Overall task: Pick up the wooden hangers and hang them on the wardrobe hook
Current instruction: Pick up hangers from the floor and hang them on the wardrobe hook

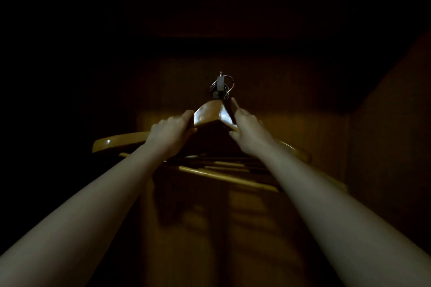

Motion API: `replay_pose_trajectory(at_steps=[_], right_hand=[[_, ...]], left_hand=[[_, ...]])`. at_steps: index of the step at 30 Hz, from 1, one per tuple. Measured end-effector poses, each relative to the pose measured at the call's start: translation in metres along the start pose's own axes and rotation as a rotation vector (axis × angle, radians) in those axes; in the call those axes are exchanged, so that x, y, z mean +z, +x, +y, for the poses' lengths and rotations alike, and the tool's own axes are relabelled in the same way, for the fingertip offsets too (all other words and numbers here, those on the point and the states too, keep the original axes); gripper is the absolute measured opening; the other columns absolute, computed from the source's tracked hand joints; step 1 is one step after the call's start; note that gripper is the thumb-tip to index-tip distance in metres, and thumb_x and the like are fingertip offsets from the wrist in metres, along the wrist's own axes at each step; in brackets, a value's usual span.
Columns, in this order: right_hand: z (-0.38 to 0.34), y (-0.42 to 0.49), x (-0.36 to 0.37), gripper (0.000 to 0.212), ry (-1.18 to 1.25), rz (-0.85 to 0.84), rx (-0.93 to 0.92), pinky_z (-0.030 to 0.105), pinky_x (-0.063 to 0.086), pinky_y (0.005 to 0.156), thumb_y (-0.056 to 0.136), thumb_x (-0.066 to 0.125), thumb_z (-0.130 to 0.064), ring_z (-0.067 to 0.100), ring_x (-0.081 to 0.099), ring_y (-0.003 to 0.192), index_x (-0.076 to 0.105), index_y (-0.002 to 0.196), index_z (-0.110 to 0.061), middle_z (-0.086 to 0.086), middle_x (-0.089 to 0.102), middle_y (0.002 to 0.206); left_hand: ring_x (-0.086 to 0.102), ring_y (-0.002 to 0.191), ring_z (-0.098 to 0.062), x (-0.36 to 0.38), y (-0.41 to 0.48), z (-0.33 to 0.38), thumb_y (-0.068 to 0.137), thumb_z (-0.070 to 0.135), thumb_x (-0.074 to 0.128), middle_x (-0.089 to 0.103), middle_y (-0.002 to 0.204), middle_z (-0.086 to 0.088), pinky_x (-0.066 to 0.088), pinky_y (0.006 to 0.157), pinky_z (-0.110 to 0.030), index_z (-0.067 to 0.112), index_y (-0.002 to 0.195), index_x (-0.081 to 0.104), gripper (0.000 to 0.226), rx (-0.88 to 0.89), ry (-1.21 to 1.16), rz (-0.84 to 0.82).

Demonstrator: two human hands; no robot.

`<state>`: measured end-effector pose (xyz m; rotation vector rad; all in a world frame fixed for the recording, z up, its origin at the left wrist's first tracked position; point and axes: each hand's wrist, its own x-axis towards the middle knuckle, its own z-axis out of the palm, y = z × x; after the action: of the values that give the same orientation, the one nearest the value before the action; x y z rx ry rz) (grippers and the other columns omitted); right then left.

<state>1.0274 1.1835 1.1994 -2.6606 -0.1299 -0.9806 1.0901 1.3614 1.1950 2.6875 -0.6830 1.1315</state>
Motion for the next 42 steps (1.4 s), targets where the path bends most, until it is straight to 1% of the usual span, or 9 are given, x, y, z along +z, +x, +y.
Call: replay_pose_trajectory(at_steps=[9, 12, 19, 23, 29, 32, 35, 39, 42], right_hand=[[0.008, -0.016, 0.032, 0.068, -0.181, 0.122, 0.046, 0.044, 0.05, 0.091, 0.092, 0.054, -0.018, 0.032, 0.051, 0.122, 0.015, 0.148, -0.018, 0.006, 0.026, 0.153], [0.01, -0.017, 0.039, 0.069, -0.229, 0.177, 0.049, 0.042, 0.051, 0.09, 0.091, 0.056, -0.02, 0.031, 0.053, 0.121, 0.016, 0.147, -0.017, 0.006, 0.024, 0.155], [0.025, -0.011, 0.027, 0.089, -0.276, 0.236, 0.016, 0.038, 0.05, 0.083, 0.089, 0.058, -0.009, 0.027, 0.057, 0.113, -0.006, 0.149, -0.027, 0.005, 0.042, 0.141], [0.03, -0.007, 0.022, 0.088, -0.307, 0.224, 0.01, 0.04, 0.049, 0.086, 0.089, 0.056, -0.007, 0.028, 0.055, 0.115, -0.005, 0.149, -0.027, 0.007, 0.043, 0.14], [0.033, -0.013, 0.038, 0.088, -0.291, 0.216, -0.036, 0.041, 0.042, 0.101, 0.089, 0.057, -0.015, 0.028, 0.046, 0.125, -0.007, 0.149, -0.022, 0.007, 0.028, 0.151], [0.03, -0.014, 0.034, 0.084, -0.298, 0.193, -0.031, 0.041, 0.039, 0.104, 0.091, 0.054, -0.02, 0.029, 0.042, 0.129, -0.007, 0.149, -0.022, 0.007, 0.025, 0.153], [0.023, -0.019, 0.031, 0.082, -0.328, 0.186, -0.014, 0.04, 0.033, 0.108, 0.093, 0.051, -0.024, 0.027, 0.035, 0.135, -0.008, 0.149, -0.022, 0.007, 0.023, 0.155], [0.017, -0.036, 0.029, 0.078, -0.361, 0.2, -0.007, 0.038, 0.028, 0.112, 0.093, 0.05, -0.025, 0.023, 0.027, 0.14, -0.003, 0.15, -0.018, 0.005, 0.02, 0.156], [0.012, -0.056, 0.026, 0.072, -0.37, 0.215, -0.008, 0.038, 0.024, 0.114, 0.094, 0.049, -0.025, 0.022, 0.023, 0.142, 0.005, 0.15, -0.017, 0.006, 0.021, 0.156]], left_hand=[[0.061, 0.09, -0.023, 0.017, -0.004, -0.002, 0.094, 0.04, 0.045, 0.059, 0.112, -0.008, 0.055, 0.073, -0.037, 0.02, 0.136, 0.032, 0.048, -0.016, -0.024, -0.014], [0.057, 0.081, -0.018, 0.02, -0.011, 0.0, 0.095, 0.038, 0.045, 0.06, 0.107, -0.006, 0.049, 0.063, -0.03, 0.02, 0.134, 0.036, 0.045, -0.003, -0.005, 0.058], [0.048, 0.071, -0.012, 0.031, -0.019, 0.018, 0.094, 0.045, 0.041, 0.053, 0.088, 0.001, 0.033, 0.051, -0.022, 0.018, 0.13, 0.04, 0.044, -0.017, -0.034, 0.116], [0.061, 0.087, -0.019, 0.042, -0.02, 0.026, 0.094, 0.043, 0.042, 0.062, 0.105, -0.004, 0.048, 0.067, -0.031, 0.017, 0.126, 0.042, 0.042, -0.075, -0.108, 0.143], [0.056, 0.109, -0.025, 0.053, -0.028, 0.024, 0.095, 0.041, 0.04, 0.055, 0.124, -0.011, 0.046, 0.088, -0.034, 0.01, 0.134, 0.037, 0.049, -0.061, -0.058, 0.169], [0.048, 0.122, -0.027, 0.051, -0.026, 0.023, 0.097, 0.042, 0.033, 0.048, 0.134, -0.012, 0.037, 0.103, -0.039, 0.01, 0.139, 0.028, 0.053, -0.08, -0.101, 0.099], [0.026, 0.141, -0.025, 0.049, -0.032, 0.024, 0.097, 0.043, 0.03, 0.028, 0.151, -0.01, 0.016, 0.116, -0.044, 0.014, 0.147, 0.012, 0.06, -0.101, -0.14, 0.045], [-0.006, 0.147, -0.018, 0.051, -0.057, 0.028, 0.098, 0.044, 0.026, -0.005, 0.16, -0.004, -0.002, 0.118, -0.043, 0.017, 0.149, -0.009, 0.067, -0.092, -0.166, 0.028], [-0.014, 0.146, -0.015, 0.049, -0.079, 0.032, 0.098, 0.043, 0.025, -0.012, 0.159, -0.001, -0.006, 0.117, -0.041, 0.019, 0.149, -0.01, 0.066, -0.046, -0.212, 0.043]])
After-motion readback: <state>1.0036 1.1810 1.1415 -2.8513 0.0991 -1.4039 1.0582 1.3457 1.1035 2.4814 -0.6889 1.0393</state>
